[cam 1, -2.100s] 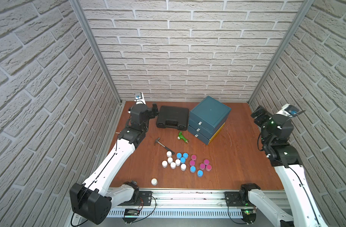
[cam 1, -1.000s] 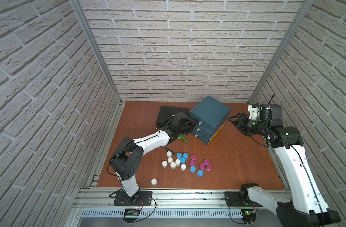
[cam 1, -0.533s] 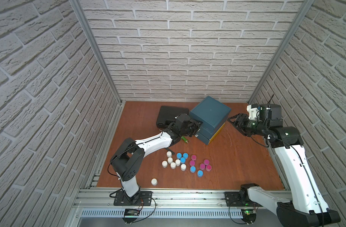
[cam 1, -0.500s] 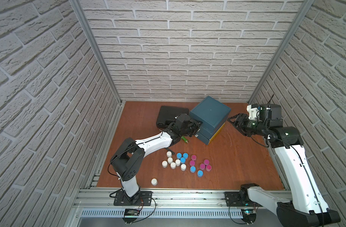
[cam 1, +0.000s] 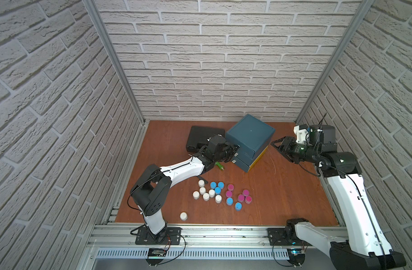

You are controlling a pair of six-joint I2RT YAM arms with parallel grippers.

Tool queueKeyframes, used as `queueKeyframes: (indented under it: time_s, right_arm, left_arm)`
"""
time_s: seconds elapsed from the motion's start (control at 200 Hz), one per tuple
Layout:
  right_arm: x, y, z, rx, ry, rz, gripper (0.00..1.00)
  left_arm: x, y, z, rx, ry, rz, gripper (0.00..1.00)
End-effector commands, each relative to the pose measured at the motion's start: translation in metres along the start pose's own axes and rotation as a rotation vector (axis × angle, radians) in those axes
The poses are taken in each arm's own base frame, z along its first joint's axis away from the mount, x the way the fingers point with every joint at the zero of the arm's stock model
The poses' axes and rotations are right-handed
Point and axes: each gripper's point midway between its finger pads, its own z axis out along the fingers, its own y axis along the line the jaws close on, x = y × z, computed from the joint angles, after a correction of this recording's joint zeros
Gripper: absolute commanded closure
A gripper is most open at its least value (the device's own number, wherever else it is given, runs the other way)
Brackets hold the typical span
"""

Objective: Put the paint cans in the drawer according to color
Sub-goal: Open the drawer in the storage box.

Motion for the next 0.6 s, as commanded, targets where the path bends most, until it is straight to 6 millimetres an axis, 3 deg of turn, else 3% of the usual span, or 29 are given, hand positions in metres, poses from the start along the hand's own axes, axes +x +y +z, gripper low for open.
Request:
queueKeyframes:
  time_s: [0.0, 0.305, 0.45, 0.595]
  right_arm:
    - [0.004, 0.001, -0.003, -0.012, -0.006, -0.035, 0.5]
    - [0.015, -0.008, -0.002, 0.011, 0.021, -0.033, 0.52]
    - [0.021, -0.011, -0.001, 0.022, 0.034, -0.041, 0.52]
    - [0.028, -0.014, -0.002, 0.041, 0.048, -0.063, 0.53]
  left_arm:
    - [0.005, 0.01, -0.023, -0.043, -0.002, 0.033, 1.0]
    - [0.037, 0.042, -0.074, -0.132, 0.068, 0.052, 1.0]
    - [0.039, 0.052, -0.097, -0.161, 0.058, 0.057, 1.0]
    - [0.04, 0.054, -0.106, -0.169, 0.054, 0.064, 1.0]
